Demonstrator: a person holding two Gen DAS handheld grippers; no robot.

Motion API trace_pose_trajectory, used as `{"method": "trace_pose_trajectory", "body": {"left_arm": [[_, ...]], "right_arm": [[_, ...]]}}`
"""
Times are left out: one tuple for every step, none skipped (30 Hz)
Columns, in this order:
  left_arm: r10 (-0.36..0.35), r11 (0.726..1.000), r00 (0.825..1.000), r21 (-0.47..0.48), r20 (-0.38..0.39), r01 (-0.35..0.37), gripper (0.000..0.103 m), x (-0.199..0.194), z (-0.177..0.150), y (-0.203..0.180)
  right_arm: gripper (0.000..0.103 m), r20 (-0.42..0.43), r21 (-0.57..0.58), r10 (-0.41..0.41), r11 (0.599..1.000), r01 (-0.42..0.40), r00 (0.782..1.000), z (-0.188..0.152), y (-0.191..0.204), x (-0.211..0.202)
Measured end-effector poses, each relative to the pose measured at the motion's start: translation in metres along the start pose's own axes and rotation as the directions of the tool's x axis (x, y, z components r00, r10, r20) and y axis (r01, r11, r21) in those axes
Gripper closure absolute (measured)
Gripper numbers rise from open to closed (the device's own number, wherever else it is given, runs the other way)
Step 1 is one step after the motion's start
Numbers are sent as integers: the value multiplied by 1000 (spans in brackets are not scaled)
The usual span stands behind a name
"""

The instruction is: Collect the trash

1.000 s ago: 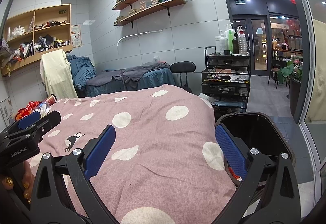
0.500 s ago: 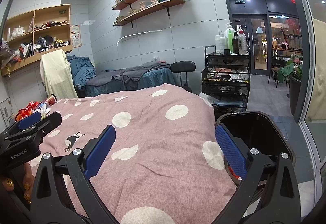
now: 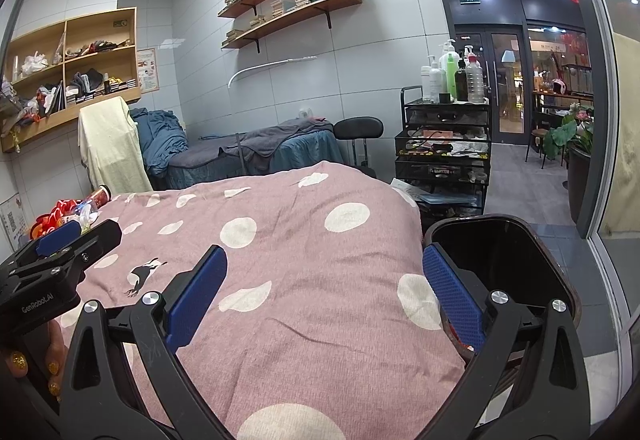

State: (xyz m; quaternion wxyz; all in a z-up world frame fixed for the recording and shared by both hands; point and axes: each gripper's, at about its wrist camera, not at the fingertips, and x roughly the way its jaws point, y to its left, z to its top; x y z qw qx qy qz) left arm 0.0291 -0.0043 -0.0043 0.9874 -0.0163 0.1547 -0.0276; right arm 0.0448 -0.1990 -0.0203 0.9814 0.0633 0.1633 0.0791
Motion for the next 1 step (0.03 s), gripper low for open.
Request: {"method": "trace_pose_trajectory", "body": {"left_arm": [[0, 1000, 1000, -2, -2, 0, 5, 0, 0, 0]], "right_arm": [[6, 0, 0, 1, 1000, -1, 1000, -1, 1, -1]]}}
